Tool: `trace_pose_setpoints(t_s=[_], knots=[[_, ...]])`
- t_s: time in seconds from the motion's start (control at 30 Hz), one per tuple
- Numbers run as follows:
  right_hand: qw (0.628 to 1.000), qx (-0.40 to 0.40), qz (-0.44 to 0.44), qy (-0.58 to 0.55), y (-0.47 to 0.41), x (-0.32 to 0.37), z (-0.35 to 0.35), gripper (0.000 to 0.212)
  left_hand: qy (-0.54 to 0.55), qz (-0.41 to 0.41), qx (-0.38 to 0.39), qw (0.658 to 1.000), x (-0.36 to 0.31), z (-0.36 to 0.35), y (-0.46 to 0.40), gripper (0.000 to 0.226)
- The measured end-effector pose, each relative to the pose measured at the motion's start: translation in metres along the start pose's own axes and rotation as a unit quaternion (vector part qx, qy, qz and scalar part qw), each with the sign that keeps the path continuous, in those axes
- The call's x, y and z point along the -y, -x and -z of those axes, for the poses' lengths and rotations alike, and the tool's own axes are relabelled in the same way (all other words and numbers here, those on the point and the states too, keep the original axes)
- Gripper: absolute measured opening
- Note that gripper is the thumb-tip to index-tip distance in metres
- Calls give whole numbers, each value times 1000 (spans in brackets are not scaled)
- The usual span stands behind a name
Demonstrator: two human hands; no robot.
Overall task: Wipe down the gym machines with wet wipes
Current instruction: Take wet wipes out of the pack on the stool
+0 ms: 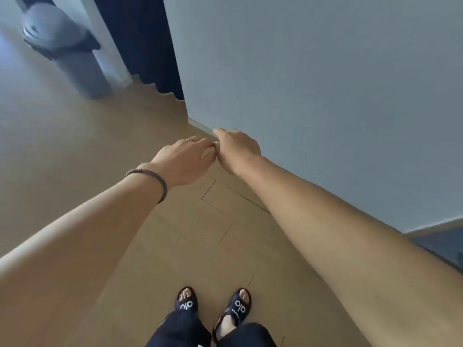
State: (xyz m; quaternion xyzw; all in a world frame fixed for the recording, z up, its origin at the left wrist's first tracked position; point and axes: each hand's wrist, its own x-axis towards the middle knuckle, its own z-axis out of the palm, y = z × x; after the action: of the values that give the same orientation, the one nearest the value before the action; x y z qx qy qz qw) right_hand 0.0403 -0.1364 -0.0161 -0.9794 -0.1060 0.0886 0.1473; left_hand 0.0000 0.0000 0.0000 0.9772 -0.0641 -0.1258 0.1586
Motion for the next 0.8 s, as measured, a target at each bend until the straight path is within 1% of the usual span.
trace_pose_setpoints(t_s=[0.07,0.13,0.2,0.3,0.43,0.53,0.63,0.73,0.8], knots=[[1000,25,14,-9,5,22,-11,42,-9,32,3,999,20,-2,18,39],[998,44,40,7,15,56,-30,51,-15,80,6,997,52,-6,50,39],[995,66,69,20,29,92,-48,55,-11,125,5,992,81,-11,87,39],[987,89,121,48,51,151,-81,53,9,194,-11,981,124,-16,152,42],[968,129,199,77,93,238,-137,43,48,284,-24,957,185,-33,255,47],[945,163,269,89,136,307,-175,41,82,375,-40,923,227,-49,341,49],[910,200,348,100,185,370,-210,42,114,464,-43,877,255,-66,426,50],[867,230,427,118,237,423,-243,40,151,540,-73,825,262,-85,502,49],[831,243,482,135,275,450,-262,39,171,586,-102,785,256,-100,548,48]])
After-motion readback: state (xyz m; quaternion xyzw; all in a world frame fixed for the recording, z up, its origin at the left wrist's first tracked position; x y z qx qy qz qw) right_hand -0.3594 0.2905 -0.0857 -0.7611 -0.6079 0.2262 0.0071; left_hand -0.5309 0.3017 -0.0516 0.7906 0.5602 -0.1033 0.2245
